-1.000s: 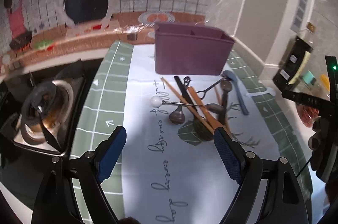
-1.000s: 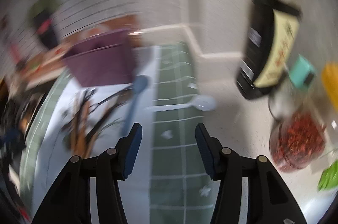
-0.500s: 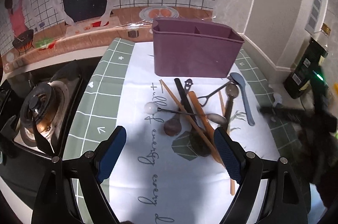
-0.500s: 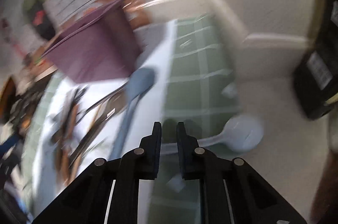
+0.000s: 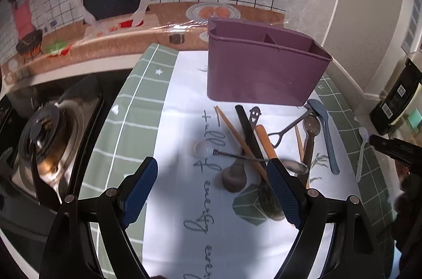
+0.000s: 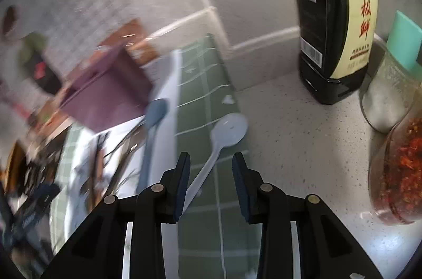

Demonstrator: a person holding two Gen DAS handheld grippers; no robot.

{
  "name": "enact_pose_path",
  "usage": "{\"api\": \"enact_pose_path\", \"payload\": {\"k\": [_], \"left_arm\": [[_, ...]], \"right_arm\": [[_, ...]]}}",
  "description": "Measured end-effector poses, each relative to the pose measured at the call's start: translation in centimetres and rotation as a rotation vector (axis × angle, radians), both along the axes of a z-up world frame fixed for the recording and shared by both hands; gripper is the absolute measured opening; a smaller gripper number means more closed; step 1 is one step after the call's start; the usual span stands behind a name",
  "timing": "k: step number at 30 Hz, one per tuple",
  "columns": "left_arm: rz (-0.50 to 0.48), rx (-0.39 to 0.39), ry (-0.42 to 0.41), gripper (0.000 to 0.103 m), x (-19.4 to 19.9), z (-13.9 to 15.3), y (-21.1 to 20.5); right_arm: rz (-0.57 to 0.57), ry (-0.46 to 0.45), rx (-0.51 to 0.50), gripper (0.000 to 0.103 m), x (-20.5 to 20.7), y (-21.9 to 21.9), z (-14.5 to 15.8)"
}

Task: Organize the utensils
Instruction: 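Reach the right gripper to the white plastic spoon and grasp it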

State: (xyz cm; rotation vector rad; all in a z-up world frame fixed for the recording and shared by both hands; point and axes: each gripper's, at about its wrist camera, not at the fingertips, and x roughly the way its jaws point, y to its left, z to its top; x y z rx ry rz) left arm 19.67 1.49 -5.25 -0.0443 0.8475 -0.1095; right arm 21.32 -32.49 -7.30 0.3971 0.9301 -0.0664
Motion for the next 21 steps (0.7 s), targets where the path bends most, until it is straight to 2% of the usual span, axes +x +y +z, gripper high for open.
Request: {"api": "enact_pose_path", "payload": {"k": [4,7,9,10,12,15,17,19,21], "left_arm": [[0.007,0.005,-0.003,0.085,1.0,-0.1,0.6],[0.023,-0.004,0.016,0.085,1.8,-0.8,1.4],[0.016,-0.009,0.026,0.085,1.9,-1.3,1.8],[0.001,-0.011,0.035,0.085,1.9,-1.6,2.0],[-0.034,-0.022,0.049,0.085,1.7,-1.9,2.0],[-0.143,-0.102,0.105,0.085,1.8,-2.3,1.5],[-0.177,-0.112,0.123,0.085,2.4,-2.3,1.0],[-0.155,-0.085,0.167,0.085,3.5,-2.7,0.6],[-0.097,-0.131,0.237,0.085,4.7,-3.2,1.1]], "right_arm": [[-0.074,0.045,-0.073,0.031,2.5,0.7,-1.1],[-0.071,0.044,-0.118,0.031,3.9,1.7,-1.2],[-0.028,0.048,-0.175,0.031,5.1,2.5,-1.3],[0.0,0.05,-0.188,0.027,5.3,2.9,-1.3],[0.078,0.044,-0.201,0.026,5.8,3.7,-1.3],[0.177,0.033,-0.155,0.023,5.0,4.6,-1.3],[0.223,0.028,-0.108,0.022,4.3,5.0,-1.2],[0.256,0.01,-0.087,0.022,3.2,5.4,-0.9],[0.276,-0.008,-0.098,0.022,2.2,5.9,-0.7]]}}
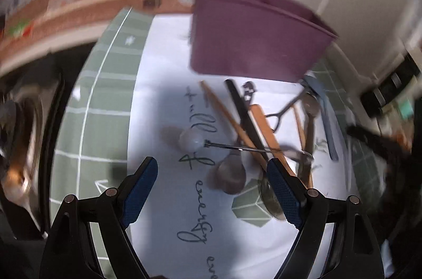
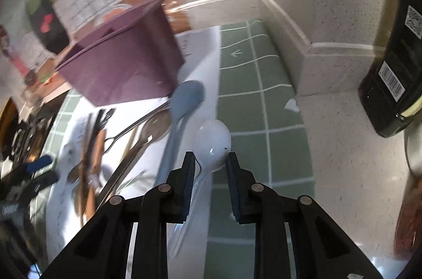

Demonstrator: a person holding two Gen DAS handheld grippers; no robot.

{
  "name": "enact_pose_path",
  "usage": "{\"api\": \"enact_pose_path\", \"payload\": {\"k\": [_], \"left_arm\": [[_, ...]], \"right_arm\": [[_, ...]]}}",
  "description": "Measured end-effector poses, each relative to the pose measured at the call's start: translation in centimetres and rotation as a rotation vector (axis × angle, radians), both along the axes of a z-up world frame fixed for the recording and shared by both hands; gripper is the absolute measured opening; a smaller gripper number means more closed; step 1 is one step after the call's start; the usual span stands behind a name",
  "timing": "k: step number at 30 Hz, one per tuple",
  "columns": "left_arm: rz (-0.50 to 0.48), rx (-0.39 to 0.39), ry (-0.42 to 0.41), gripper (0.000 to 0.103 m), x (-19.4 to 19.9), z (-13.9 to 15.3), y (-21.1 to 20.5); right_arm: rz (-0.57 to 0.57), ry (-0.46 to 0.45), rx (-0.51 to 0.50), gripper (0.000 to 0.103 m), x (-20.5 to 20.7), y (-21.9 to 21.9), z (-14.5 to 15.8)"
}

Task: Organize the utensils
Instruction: 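Reach the right gripper to the white plastic spoon and grasp it, then grasp the blue silicone spoon with the left gripper while the right holds the white spoon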

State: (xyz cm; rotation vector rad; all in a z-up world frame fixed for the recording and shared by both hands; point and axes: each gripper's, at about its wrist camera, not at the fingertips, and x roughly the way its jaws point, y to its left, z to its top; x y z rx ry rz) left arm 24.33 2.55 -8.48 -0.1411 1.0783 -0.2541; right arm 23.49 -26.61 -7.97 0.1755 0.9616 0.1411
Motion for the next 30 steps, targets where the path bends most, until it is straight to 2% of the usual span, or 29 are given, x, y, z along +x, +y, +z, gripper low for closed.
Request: {"api": "enact_pose_path", "payload": {"k": [4,7,9,12,16,19,23,25,30], "left_arm": [[0.144,-0.058,0.126,0.085,1.2,-1.0,0.6],[0.248,-0.062,0.13,0.085,1.7,-0.8,0.9],[0.262,-0.046,0.128,0.085,2.0,-0.5,0.6],[0.134,-0.006,0.054,0.085,1.4,1.1,-2.3],[-0.058,0.002,-0.017,0.084,2.1,2.5,-8.2],[-0.142,0.064,-0.097,0.08,3.3,2.7,-12.6],[-0.179,0.142,-0.148,0.07,4.3,2.2,-17.3],[-0.178,0.197,-0.163,0.055,4.7,1.7,-19.4],[-0.213,0.277,-0.129,0.052,6.2,-0.5,-22.9]], "right_arm": [[0.015,-0.047,-0.013,0.022,-1.5,0.5,0.5],[0.021,-0.071,-0.018,0.022,-2.1,0.6,0.8],[0.028,-0.083,-0.022,0.022,-2.3,0.8,0.8],[0.043,-0.085,-0.007,0.022,-2.3,0.8,0.7],[0.037,-0.08,0.004,0.022,-2.4,0.1,0.6],[0.025,-0.079,0.011,0.022,-2.9,-0.7,0.6],[0.016,-0.083,0.016,0.022,-4.1,-1.9,0.9],[0.006,-0.083,0.021,0.022,-5.0,-2.8,0.9],[0.0,-0.085,0.037,0.022,-6.6,-4.2,0.8]]}}
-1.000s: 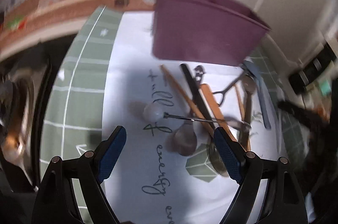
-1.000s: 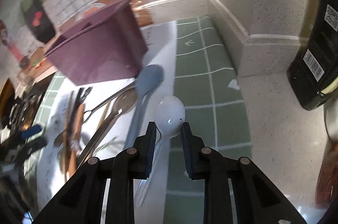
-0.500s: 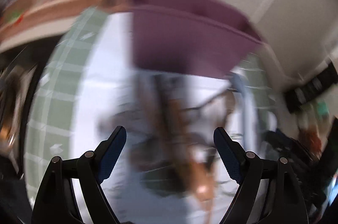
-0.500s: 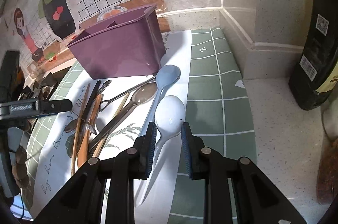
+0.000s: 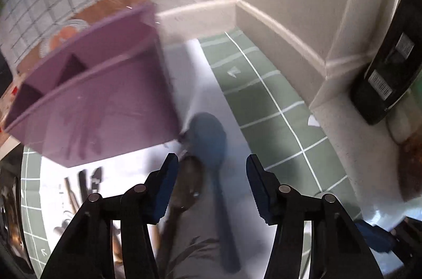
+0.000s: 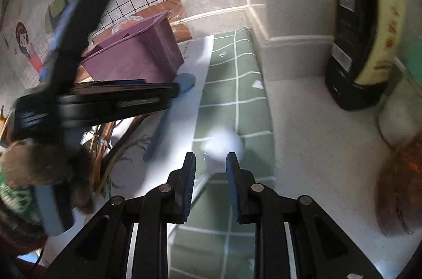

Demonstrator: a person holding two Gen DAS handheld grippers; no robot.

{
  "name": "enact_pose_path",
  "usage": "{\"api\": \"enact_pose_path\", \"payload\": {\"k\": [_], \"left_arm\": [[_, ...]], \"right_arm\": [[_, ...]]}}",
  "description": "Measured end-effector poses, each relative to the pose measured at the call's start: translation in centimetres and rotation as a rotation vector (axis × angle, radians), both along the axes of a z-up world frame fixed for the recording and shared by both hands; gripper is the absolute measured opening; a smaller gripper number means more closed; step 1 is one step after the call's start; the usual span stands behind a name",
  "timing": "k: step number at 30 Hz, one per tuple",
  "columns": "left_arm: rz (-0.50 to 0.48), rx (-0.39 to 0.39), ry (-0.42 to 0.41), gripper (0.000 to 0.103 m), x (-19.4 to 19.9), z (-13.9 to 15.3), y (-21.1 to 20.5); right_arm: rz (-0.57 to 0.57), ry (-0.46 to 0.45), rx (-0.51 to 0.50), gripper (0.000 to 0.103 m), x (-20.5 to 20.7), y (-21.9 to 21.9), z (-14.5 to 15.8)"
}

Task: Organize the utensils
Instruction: 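Grasp the blue silicone spoon with the left gripper while the right holds the white spoon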

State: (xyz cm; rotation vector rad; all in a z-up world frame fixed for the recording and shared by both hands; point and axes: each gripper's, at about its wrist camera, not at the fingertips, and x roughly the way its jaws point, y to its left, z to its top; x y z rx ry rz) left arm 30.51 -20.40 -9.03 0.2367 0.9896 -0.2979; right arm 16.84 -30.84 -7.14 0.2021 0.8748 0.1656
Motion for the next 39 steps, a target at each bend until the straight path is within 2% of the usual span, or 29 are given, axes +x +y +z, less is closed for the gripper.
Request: {"api": "enact_pose_path", "payload": {"k": [2,5,6,12,18,22,24,26,30,31,33,34,36,39], "left_arm": [[-0.014,0.027,-0.008,0.048,0.3,-0.4,-0.8],[-0.048,0.0,0.02,0.027,0.2,-0.6,-0.9],[-0.055,-0.017,0.04,0.017,0.1,-0.7,-0.7],[-0.076,-0.064,0.084,0.013,-4.1,-1.0,4.5],[-0.045,-0.085,0.062,0.013,-8.2,0.0,10.1],[-0.001,-0.136,0.052,0.014,-10.3,1.4,12.8],[0.018,-0.158,0.062,0.014,-10.6,1.8,13.9],[0.022,-0.167,0.061,0.019,-10.3,2.2,14.3],[-0.01,-0.204,0.06,0.052,-8.4,2.5,13.5],[-0.016,-0.207,0.062,0.056,-8.0,2.5,13.2],[-0.016,-0.214,0.085,0.057,-6.5,2.2,12.6],[-0.005,-0.223,0.097,0.057,-5.8,2.1,12.5],[0.008,-0.241,0.125,0.057,-4.2,1.8,12.3],[0.011,-0.251,0.18,0.057,-2.4,1.0,11.8]], "right_arm": [[-0.006,-0.001,0.002,0.022,-0.4,-0.3,0.0],[-0.02,-0.007,0.011,0.022,-1.1,-1.0,0.2],[-0.024,-0.008,0.012,0.022,-1.1,-1.1,0.2],[-0.026,0.0,0.028,0.022,-1.3,-1.4,0.4],[-0.069,0.101,0.084,0.025,0.4,-0.6,-0.7],[-0.106,0.144,0.076,0.028,2.0,0.4,-1.2],[-0.099,0.15,0.033,0.03,3.2,1.6,-1.2],[-0.102,0.136,-0.017,0.034,4.2,2.5,-1.1],[-0.113,0.119,-0.076,0.044,5.5,3.8,-1.1],[-0.11,0.117,-0.096,0.047,5.8,4.1,-1.2],[-0.087,0.117,-0.153,0.051,6.1,5.0,-1.3],[-0.075,0.117,-0.181,0.05,6.2,5.2,-1.3],[-0.055,0.112,-0.201,0.03,5.9,5.1,-1.2],[-0.029,0.107,-0.076,0.031,4.5,3.6,-1.0]]}}
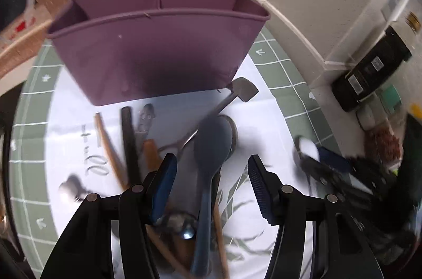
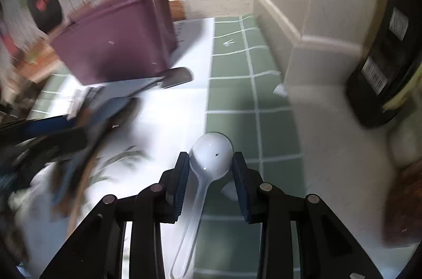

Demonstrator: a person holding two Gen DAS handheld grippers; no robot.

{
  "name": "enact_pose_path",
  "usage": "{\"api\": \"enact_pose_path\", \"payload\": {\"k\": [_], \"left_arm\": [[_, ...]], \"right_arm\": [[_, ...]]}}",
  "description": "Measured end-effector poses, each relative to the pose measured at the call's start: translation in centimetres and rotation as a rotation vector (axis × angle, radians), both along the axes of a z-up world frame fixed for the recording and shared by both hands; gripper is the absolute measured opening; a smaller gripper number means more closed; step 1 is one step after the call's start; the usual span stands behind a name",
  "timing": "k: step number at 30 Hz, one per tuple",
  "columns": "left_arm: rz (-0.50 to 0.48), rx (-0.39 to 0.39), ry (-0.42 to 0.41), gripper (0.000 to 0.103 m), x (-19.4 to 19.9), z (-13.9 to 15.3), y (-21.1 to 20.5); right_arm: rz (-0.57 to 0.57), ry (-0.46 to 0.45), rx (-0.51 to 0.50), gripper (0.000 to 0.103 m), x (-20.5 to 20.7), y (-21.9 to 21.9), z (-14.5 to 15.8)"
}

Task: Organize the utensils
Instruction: 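Grasp the blue silicone spoon with the left gripper while the right holds the white spoon, then lift both spoons into the purple holder and open both grippers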

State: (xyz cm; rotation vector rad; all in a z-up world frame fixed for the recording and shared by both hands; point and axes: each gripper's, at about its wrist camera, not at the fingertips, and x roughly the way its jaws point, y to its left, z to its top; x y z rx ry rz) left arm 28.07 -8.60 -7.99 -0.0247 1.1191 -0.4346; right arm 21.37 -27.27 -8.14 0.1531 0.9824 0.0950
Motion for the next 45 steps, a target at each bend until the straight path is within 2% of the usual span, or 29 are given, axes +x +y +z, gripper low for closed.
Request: {"api": "enact_pose_path", "payload": {"k": [3,5,9,12,15,19,21,25,34,38,42,45], "left_arm": [[0.014,0.011,0.066,0.054,1.5,-1.2,-0.5],[0.033,0.014,0.061,0.053,2.0,-1.2,-0.6],[0.059,0.022,0.108,0.037,2.9,-1.4,-1.1],[0.041,0.011,0.1,0.035,2.3,-1.4,-1.3],[0.031,-0.048,0.039,0.035,0.1,0.0,0.0],[0.015,-0.059,-0.107,0.035,-4.5,3.4,2.3],[0.017,-0.069,-0.15,0.035,-6.4,4.6,3.6],[0.048,-0.124,-0.207,0.035,-9.6,6.6,6.3],[0.094,-0.124,-0.299,0.033,-14.3,8.7,9.5],[0.103,-0.178,-0.362,0.033,-13.9,13.2,10.7],[0.112,-0.273,-0.462,0.033,-10.6,20.3,11.4],[0.127,-0.319,-0.5,0.033,-7.2,24.1,11.6]], "right_arm": [[0.017,-0.031,0.02,0.031,-1.6,-0.8,0.4],[0.034,-0.042,0.045,0.031,-2.2,-1.1,0.7],[0.065,-0.093,0.02,0.031,-2.9,-0.6,1.6],[0.071,-0.112,0.0,0.031,-2.9,0.1,2.3],[0.077,-0.131,-0.003,0.031,-3.2,0.7,3.2],[0.104,-0.158,-0.008,0.031,-4.1,1.7,4.5],[0.122,-0.169,-0.01,0.031,-4.4,2.6,5.1],[0.141,-0.173,-0.031,0.031,-4.9,4.1,5.7],[0.185,-0.24,-0.061,0.031,-6.9,7.1,8.0],[0.207,-0.343,-0.063,0.031,-6.7,7.5,12.0],[0.222,-0.583,-0.113,0.031,-5.1,8.1,19.9],[0.238,-0.735,-0.047,0.031,-2.5,7.6,24.8]]}}
